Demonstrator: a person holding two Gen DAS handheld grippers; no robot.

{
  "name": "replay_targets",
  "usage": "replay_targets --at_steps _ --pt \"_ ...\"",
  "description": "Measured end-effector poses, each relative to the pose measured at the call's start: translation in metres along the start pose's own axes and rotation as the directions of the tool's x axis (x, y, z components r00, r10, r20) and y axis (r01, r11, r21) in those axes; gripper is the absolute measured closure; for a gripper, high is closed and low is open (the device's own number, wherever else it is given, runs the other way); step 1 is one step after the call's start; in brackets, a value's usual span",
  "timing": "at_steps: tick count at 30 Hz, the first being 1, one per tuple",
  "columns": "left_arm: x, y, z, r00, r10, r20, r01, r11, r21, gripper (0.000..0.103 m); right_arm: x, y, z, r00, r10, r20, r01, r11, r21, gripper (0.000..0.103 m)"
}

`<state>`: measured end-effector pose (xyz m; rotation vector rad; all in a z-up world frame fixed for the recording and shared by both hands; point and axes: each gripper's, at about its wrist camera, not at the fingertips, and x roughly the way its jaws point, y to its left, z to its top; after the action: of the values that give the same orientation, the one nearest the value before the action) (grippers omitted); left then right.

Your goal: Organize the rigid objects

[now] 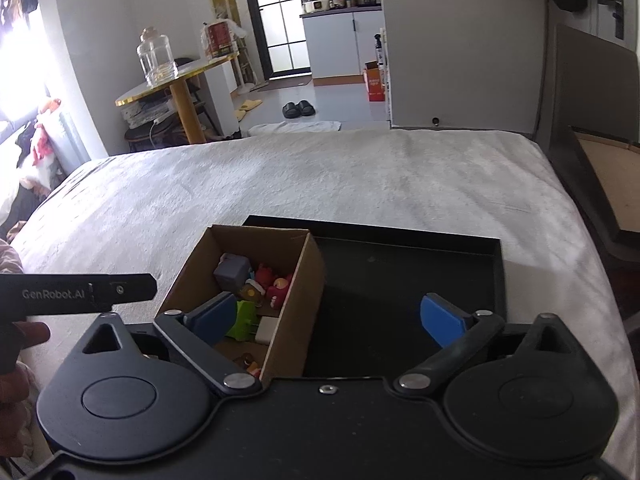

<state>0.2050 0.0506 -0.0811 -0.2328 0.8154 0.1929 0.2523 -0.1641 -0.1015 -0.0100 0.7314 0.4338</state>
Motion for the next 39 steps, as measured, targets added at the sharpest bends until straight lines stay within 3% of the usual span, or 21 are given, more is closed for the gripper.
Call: replay_targets --at_steps 11,16,20,39 --pt "-0.041 -0.028 -0.01 0.999 -0.036 0.019 0.035 0.998 0.059 0.009 -0.044 -0.024 -0.011 0.999 -0.034 0.012 0.034 0.998 0.051 0.0" --pt "-0.056 -0.029 -0.014 0.997 -0.05 0.059 0.048 0.998 0.041 0.008 -0.061 -0.028 -0.011 0.999 -0.038 -0.016 0.039 0.997 0.063 0.0" --pt "-0.067 -0.028 -0.021 0.995 -0.043 0.086 0.041 0.999 0.017 0.005 -0.069 -0.025 -0.01 0.998 -0.045 -0.034 0.046 0.998 0.031 0.0" --pt "-0.126 -0.014 -0.05 0.995 -0.012 0.102 -0.002 0.991 0.137 0.0 -0.111 0.003 -0.024 0.996 -0.024 -0.082 0.033 0.993 0.112 0.0"
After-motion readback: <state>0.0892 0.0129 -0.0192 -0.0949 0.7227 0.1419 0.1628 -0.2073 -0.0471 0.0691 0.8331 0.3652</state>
